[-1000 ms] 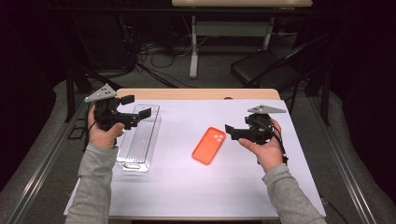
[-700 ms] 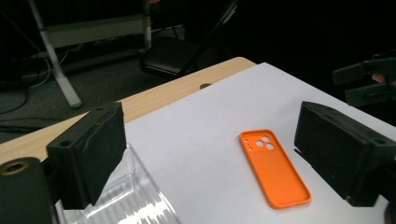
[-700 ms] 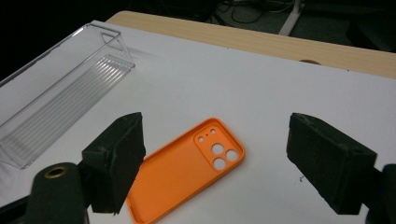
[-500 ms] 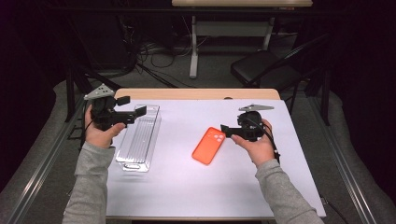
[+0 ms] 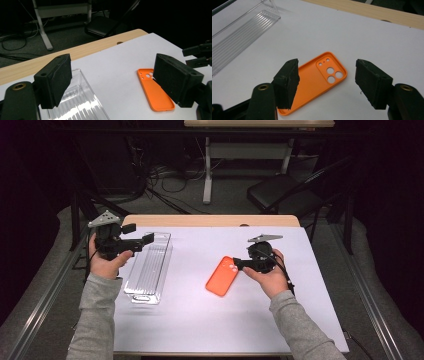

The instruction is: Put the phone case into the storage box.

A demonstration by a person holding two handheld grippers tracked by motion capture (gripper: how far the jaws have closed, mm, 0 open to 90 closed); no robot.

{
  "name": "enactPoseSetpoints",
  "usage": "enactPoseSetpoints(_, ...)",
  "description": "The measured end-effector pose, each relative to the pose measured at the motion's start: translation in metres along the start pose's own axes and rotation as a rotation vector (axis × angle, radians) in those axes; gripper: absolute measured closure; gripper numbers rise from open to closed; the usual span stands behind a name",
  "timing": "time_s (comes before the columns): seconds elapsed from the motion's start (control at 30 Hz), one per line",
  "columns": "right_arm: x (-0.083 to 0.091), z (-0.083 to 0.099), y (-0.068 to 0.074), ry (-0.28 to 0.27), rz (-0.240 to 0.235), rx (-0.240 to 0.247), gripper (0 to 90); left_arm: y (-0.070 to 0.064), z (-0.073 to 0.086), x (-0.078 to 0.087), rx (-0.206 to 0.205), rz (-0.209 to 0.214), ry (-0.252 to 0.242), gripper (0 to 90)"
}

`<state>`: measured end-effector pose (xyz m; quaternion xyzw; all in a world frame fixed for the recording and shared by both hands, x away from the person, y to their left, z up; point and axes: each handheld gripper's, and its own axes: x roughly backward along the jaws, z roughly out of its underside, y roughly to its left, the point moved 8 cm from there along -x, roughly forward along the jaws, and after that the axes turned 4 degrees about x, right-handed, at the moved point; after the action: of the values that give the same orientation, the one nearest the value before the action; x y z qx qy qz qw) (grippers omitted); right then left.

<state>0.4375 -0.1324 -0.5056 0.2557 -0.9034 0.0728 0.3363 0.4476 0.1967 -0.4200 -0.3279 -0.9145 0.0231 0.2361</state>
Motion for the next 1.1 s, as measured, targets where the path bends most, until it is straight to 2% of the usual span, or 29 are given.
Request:
enactPoseSetpoints(0.07,-0.003,0.002,0.000,0.021,0.006,0.002,36.9,-0.002,0.000,0.000,-0.005,-0.003,0.002,15.7)
enactPoseSetpoints(0.27,-0.011,0.008,0.000,0.082,-0.001,-0.059,46.0,-0.007,-0.001,-0.001,-0.026,-0.005,0.009,16.1)
enactPoseSetpoints(0.43,-0.015,0.010,-0.002,0.099,-0.018,-0.090,48.9,-0.011,0.000,-0.004,-0.038,-0.007,0.021,16.1)
enactPoseSetpoints(0.7,-0.026,0.013,0.000,0.124,-0.023,-0.091,47.5,-0.010,0.001,-0.005,-0.041,-0.011,0.029,16.5)
enactPoseSetpoints(0.9,-0.038,0.020,0.009,0.180,-0.040,-0.080,48.6,-0.012,0.004,-0.008,-0.044,-0.011,0.049,17.0)
enactPoseSetpoints(1.0,-0.041,0.023,0.013,0.227,-0.045,-0.074,49.9,-0.012,0.005,-0.008,-0.045,-0.008,0.055,17.0)
enactPoseSetpoints(1.1,-0.042,0.023,0.015,0.251,-0.052,-0.088,49.4,-0.012,0.006,-0.009,-0.038,-0.008,0.055,17.0)
